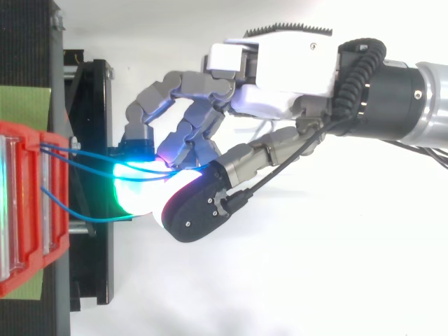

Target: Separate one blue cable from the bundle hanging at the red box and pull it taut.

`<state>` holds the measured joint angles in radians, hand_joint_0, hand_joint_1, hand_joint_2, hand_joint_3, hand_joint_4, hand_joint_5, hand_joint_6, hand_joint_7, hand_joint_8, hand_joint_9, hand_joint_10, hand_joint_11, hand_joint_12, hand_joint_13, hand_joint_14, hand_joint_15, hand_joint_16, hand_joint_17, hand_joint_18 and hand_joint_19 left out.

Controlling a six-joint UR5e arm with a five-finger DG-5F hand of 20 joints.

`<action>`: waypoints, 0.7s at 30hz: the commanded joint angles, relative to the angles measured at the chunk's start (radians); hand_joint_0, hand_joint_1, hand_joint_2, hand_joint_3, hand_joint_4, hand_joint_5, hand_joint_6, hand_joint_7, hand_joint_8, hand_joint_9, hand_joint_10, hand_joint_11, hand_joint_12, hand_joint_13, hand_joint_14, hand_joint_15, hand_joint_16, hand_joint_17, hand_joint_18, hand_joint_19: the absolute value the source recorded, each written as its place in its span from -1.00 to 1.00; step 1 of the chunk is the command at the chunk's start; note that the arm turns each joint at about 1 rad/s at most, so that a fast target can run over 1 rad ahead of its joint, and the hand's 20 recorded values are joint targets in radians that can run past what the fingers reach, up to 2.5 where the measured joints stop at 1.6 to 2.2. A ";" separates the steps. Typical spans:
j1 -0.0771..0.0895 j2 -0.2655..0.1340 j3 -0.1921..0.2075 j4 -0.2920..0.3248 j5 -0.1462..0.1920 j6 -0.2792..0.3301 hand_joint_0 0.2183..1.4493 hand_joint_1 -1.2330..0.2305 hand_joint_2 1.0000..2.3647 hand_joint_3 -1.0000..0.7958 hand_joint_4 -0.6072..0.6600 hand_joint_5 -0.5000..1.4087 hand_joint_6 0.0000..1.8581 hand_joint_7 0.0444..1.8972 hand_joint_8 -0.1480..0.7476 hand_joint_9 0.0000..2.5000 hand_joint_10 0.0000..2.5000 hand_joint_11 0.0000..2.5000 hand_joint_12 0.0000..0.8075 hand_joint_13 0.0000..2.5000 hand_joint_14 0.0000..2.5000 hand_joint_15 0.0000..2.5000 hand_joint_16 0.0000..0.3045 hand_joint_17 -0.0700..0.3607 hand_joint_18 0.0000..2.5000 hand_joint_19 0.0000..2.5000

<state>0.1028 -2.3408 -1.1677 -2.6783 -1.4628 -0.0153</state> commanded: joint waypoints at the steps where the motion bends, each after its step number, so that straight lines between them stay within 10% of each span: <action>1: 0.000 0.000 0.000 0.000 -0.001 0.000 -0.39 -0.31 -1.00 -0.44 0.24 -0.70 -0.08 -0.10 0.13 -0.27 -0.96 0.13 -0.10 -0.21 -0.07 0.03 -0.67 -0.15 -0.31 -0.28; 14: 0.002 0.000 -0.001 0.000 -0.001 0.000 -0.37 -0.16 -1.00 -0.44 0.22 -0.69 -0.09 -0.10 0.12 -0.26 -0.95 0.11 -0.11 -0.24 0.26 -0.07 -0.68 -0.17 -0.29 -0.24; 21: 0.002 0.000 0.000 0.002 -0.001 0.000 -0.30 -0.30 -0.97 -0.19 0.22 -0.70 -0.06 -0.07 0.11 -0.28 -0.98 0.13 -0.09 -0.22 -0.17 0.04 -0.67 -0.15 -0.35 -0.32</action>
<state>0.1043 -2.3408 -1.1686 -2.6779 -1.4634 -0.0153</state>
